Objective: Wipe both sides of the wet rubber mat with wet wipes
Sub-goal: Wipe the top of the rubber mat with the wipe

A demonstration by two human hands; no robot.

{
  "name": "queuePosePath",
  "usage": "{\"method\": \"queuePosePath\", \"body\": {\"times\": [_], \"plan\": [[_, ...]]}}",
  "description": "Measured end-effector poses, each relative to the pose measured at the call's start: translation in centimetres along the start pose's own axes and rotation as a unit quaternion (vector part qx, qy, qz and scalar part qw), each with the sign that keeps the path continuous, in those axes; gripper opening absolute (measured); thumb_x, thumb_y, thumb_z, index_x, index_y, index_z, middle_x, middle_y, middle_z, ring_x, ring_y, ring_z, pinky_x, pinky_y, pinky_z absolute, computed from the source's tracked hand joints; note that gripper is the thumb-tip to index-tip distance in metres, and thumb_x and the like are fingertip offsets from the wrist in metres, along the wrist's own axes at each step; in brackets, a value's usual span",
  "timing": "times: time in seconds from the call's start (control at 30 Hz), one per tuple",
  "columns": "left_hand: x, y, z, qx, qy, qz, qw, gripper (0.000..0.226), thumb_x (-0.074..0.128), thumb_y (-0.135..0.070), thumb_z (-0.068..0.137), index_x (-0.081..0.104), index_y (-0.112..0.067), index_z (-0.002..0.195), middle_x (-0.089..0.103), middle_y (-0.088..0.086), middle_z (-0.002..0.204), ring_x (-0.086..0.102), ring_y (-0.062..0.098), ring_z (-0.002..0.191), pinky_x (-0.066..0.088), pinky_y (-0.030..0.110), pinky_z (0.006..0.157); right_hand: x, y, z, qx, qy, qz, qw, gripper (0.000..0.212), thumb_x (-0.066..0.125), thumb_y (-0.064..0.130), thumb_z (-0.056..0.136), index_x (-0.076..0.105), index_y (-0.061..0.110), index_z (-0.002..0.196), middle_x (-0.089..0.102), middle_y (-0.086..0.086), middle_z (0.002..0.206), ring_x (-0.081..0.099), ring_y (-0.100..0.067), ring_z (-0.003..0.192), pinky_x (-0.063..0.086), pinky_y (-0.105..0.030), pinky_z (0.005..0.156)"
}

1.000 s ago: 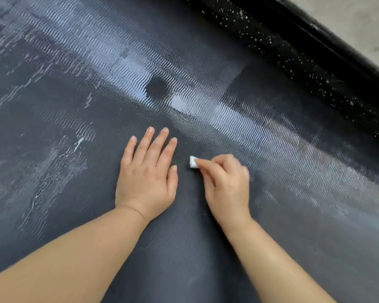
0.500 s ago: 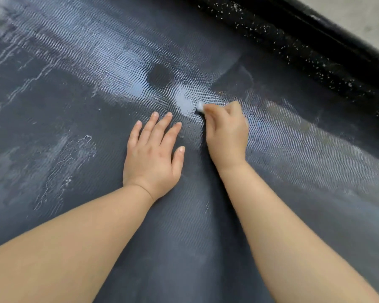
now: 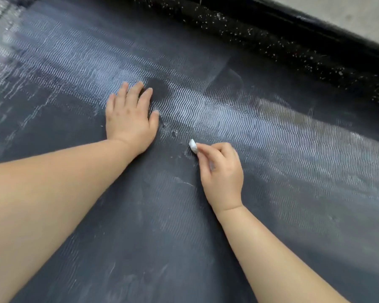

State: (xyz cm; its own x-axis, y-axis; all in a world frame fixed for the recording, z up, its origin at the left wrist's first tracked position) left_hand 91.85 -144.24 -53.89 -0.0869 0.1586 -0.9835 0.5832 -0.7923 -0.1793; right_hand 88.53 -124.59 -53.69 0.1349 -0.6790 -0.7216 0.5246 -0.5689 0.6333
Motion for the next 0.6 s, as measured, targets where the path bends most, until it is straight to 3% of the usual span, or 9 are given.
{"method": "queuePosePath", "body": {"times": [0.07, 0.2, 0.37, 0.43, 0.53, 0.6], "plan": [[0.8, 0.4, 0.3, 0.003, 0.014, 0.03, 0.999, 0.058, 0.029, -0.042, 0.097, 0.026, -0.018, 0.148, 0.017, 0.004, 0.157, 0.008, 0.026, 0.145, 0.003, 0.044, 0.115, -0.1, -0.1, 0.1, 0.011, 0.001, 0.013, 1.0, 0.012, 0.068, 0.011, 0.082, 0.074, 0.014, 0.091, 0.056, -0.003, 0.076, 0.055, -0.022, 0.068, 0.042, -0.024, 0.065], [1.1, 0.6, 0.3, 0.011, 0.006, 0.037, 0.999, 0.065, 0.018, -0.048, 0.091, 0.029, -0.016, 0.147, 0.023, 0.006, 0.156, 0.013, 0.03, 0.143, 0.005, 0.047, 0.115, -0.3, -0.2, 2.2, 0.009, 0.032, 0.001, 0.999, 0.009, 0.069, 0.017, 0.083, 0.074, 0.016, 0.09, 0.056, 0.0, 0.076, 0.056, -0.017, 0.067, 0.048, -0.03, 0.061], [0.4, 0.4, 0.2, 0.013, 0.013, 0.022, 1.0, 0.069, 0.016, -0.048, 0.088, 0.034, -0.013, 0.145, 0.03, 0.01, 0.153, 0.019, 0.032, 0.142, 0.008, 0.049, 0.114, 1.2, -1.5, 13.0, -0.066, 0.11, -0.075, 0.989, 0.017, 0.063, 0.024, 0.089, 0.075, 0.012, 0.091, 0.057, -0.011, 0.083, 0.055, -0.031, 0.079, 0.045, -0.036, 0.067], [0.4, 0.4, 0.1, 0.013, 0.016, 0.022, 1.0, 0.068, 0.016, -0.047, 0.089, 0.037, -0.012, 0.144, 0.031, 0.011, 0.152, 0.021, 0.033, 0.141, 0.01, 0.05, 0.114, 2.6, -2.3, 18.0, -0.075, 0.111, -0.117, 0.984, 0.022, 0.058, 0.029, 0.092, 0.074, 0.014, 0.095, 0.055, -0.01, 0.09, 0.052, -0.028, 0.087, 0.043, -0.033, 0.073], [0.4, 0.4, 0.1, 0.015, 0.014, 0.016, 1.0, 0.065, 0.02, -0.044, 0.09, 0.041, -0.01, 0.141, 0.035, 0.013, 0.15, 0.025, 0.036, 0.14, 0.012, 0.051, 0.113, 3.4, -4.3, 24.3, 0.013, 0.055, -0.133, 0.989, 0.023, 0.053, 0.026, 0.092, 0.07, 0.012, 0.098, 0.051, -0.003, 0.101, 0.049, -0.017, 0.095, 0.044, -0.032, 0.084], [0.3, 0.3, 0.1, 0.015, 0.011, 0.007, 1.0, 0.064, 0.022, -0.042, 0.09, 0.043, -0.009, 0.14, 0.037, 0.014, 0.148, 0.027, 0.037, 0.139, 0.013, 0.052, 0.112, 3.7, -5.0, 26.0, 0.048, 0.03, -0.168, 0.984, 0.022, 0.048, 0.019, 0.093, 0.069, 0.013, 0.091, 0.053, -0.008, 0.106, 0.052, -0.023, 0.096, 0.043, -0.033, 0.082]]}}
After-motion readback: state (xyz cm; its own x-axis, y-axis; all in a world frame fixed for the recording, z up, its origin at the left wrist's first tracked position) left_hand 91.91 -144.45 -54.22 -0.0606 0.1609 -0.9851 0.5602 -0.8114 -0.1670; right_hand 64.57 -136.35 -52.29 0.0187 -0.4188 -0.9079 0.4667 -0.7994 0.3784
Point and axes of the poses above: each hand's wrist, its own z-axis towards the middle knuckle, its own x-axis out of the palm, y = z × x, the point moved 1 cm from there along z, towards the middle knuckle
